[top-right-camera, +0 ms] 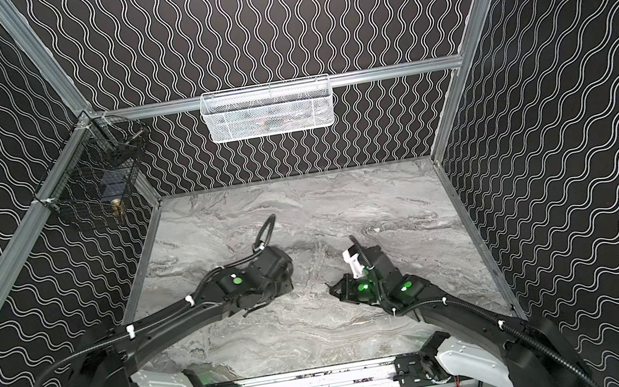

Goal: Unlock with the key

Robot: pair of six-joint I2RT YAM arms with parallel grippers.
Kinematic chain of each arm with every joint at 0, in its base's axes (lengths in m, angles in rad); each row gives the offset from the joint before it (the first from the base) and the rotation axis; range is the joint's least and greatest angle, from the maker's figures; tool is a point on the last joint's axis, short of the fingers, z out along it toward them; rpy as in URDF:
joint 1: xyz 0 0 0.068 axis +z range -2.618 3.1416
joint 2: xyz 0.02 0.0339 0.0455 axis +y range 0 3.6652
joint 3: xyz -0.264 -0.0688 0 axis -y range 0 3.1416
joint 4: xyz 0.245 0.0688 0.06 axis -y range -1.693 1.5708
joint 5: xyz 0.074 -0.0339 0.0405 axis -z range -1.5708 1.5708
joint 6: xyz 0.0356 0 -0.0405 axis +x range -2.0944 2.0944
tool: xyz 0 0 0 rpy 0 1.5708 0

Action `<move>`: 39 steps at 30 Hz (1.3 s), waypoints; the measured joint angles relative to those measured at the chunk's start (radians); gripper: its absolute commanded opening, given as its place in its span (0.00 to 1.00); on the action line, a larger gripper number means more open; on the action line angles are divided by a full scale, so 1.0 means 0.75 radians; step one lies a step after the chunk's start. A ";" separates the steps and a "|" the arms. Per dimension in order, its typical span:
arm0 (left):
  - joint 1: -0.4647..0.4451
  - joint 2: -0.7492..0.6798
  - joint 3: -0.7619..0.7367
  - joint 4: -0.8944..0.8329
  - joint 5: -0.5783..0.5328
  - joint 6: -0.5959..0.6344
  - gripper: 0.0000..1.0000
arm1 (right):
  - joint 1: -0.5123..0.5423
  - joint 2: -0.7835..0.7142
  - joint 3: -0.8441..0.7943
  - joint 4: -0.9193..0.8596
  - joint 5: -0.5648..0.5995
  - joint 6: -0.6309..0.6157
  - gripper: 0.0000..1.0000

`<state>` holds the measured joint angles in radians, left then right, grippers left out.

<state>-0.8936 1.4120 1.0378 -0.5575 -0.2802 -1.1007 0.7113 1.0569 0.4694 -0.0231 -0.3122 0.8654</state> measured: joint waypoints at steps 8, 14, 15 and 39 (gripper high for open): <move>0.034 -0.030 0.067 0.018 0.021 -0.171 0.02 | 0.342 0.197 0.036 0.290 0.366 0.184 0.00; 0.038 -0.058 0.044 0.030 0.042 -0.266 0.00 | 0.423 0.331 0.082 0.523 0.557 0.225 0.00; 0.038 -0.061 0.041 0.029 0.044 -0.280 0.00 | 0.427 0.358 0.101 0.555 0.574 0.226 0.00; 0.047 -0.112 -0.008 0.070 0.009 -0.388 0.00 | 0.478 0.476 0.169 0.756 0.655 0.192 0.00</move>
<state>-0.8581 1.3277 1.0317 -0.5053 -0.2733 -1.3914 1.0695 1.4139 0.5964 0.5438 0.1787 1.0092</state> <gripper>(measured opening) 0.332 0.060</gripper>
